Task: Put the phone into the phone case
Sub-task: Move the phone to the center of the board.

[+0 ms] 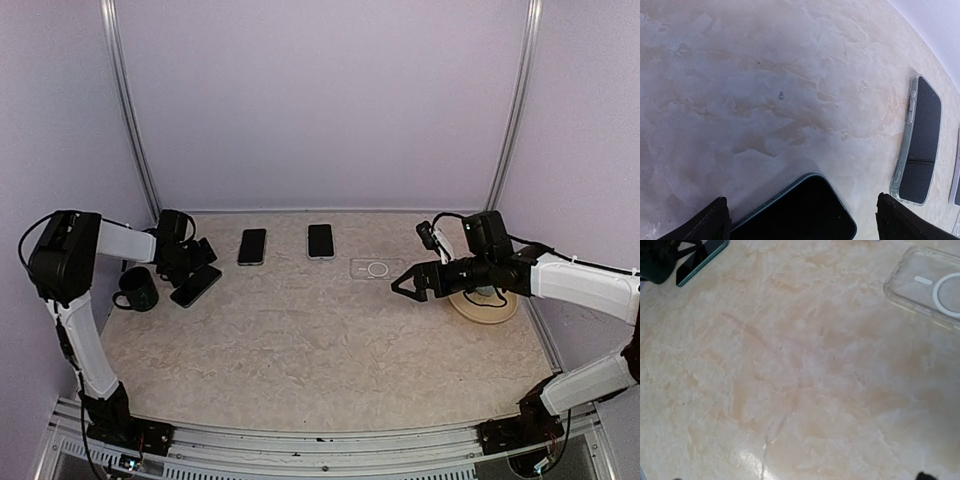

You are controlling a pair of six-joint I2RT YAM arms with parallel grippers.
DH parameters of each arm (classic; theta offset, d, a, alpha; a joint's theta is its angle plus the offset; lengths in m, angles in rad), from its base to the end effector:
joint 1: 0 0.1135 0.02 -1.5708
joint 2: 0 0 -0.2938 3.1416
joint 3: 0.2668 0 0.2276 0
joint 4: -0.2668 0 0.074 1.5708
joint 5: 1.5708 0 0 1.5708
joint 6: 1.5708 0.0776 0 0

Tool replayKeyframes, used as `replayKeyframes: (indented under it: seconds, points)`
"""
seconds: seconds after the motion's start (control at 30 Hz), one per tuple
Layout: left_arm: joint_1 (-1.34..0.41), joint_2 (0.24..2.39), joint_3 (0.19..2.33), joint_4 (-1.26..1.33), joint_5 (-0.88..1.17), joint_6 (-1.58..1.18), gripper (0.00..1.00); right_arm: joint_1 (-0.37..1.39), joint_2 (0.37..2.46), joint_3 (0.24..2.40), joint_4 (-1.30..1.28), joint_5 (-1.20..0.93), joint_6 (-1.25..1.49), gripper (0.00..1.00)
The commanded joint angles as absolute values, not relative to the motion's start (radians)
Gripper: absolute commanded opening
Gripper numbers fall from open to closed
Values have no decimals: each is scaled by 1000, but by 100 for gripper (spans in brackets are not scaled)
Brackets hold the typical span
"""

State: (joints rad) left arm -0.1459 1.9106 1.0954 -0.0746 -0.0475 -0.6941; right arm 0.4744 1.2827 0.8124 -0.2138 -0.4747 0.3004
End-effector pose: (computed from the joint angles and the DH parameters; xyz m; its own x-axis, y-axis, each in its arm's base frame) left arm 0.4037 -0.0556 0.1541 -0.6648 -0.5481 -0.5075 -0.4028 0.8352 -0.3744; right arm 0.2242 0.1550 0.2588 -0.7505 -0.0895 -0.6548 -0.5227 0.6866 0.5052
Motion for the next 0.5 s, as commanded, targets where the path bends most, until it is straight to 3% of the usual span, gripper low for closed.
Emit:
replayKeyframes:
  seconds: [0.0,0.47]
  points:
    - [-184,1903,953,-41,78,-773,99,465,1272,798,-200,-472,305,100]
    - [-325,1779,891,-65,-9,-795,99,464,1281,801,-184,-488,321,100]
